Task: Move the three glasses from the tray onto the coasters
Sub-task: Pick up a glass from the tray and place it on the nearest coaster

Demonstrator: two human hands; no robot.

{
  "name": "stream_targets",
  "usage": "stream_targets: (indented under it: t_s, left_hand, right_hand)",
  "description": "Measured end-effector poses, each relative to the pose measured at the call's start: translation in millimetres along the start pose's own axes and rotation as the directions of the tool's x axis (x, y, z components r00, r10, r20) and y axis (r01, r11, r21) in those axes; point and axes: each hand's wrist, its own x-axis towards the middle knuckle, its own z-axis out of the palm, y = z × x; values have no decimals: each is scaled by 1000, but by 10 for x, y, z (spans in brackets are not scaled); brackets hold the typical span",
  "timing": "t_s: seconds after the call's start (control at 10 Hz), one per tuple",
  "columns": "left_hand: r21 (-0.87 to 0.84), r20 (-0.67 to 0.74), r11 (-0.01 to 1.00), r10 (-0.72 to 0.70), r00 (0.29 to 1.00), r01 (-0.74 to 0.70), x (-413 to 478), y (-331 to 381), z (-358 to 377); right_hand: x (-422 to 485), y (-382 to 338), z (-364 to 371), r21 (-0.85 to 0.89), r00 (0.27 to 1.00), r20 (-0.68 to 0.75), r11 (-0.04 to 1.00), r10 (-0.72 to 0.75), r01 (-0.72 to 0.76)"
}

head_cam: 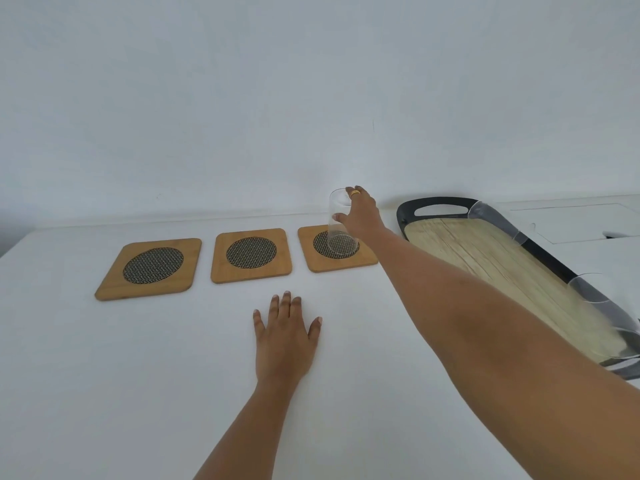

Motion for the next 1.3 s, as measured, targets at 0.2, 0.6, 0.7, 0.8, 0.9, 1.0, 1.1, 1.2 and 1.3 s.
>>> stream_targets:
  t_s: [0.2, 0.6, 0.7, 0.8, 0.9, 1.0, 1.1, 1.2, 1.3]
  left_hand:
    - [5, -9, 1000, 13, 1000, -13, -26, 27, -20]
    - [17, -16, 1000, 18, 1000, -18, -29, 37, -16]
    - [30, -13, 999, 22, 1000, -21, -35, 39, -19]
    - [28, -13, 999, 23, 1000, -22, -41, 40, -27]
    - [28, -14, 999, 21, 1000, -21, -38, 44, -31]
    - [21, -13, 1000, 20, 1000, -19, -37, 46, -29]
    - [21, -12, 1000, 18, 1000, -18, -39, 41, -22]
    - [23, -17, 1000, 19, 1000, -19, -42, 35, -14]
    - [22, -19, 1000, 22, 1000, -21, -37, 32, -9]
  right_hand:
    - [1, 36, 11, 66, 1000, -30, 998, 2, 0]
    - [2, 33, 75, 23, 998, -67, 1000, -10, 12]
    - [1, 21, 98, 18, 997, -78, 1000, -9, 11]
    - [-8, 15, 120, 10, 996, -91, 1000, -11, 12]
    - [-21, 14, 138, 4, 994, -104, 1000, -13, 14]
    - [-33, 10, 149, 2, 993, -113, 1000, -19, 19]
    - [-37, 4, 146, 2, 993, -114, 1000, -20, 21]
    - [-32, -7, 145, -6, 993, -117, 1000, -18, 17]
    - [-28, -15, 155, -7, 993, -117, 1000, -11, 10]
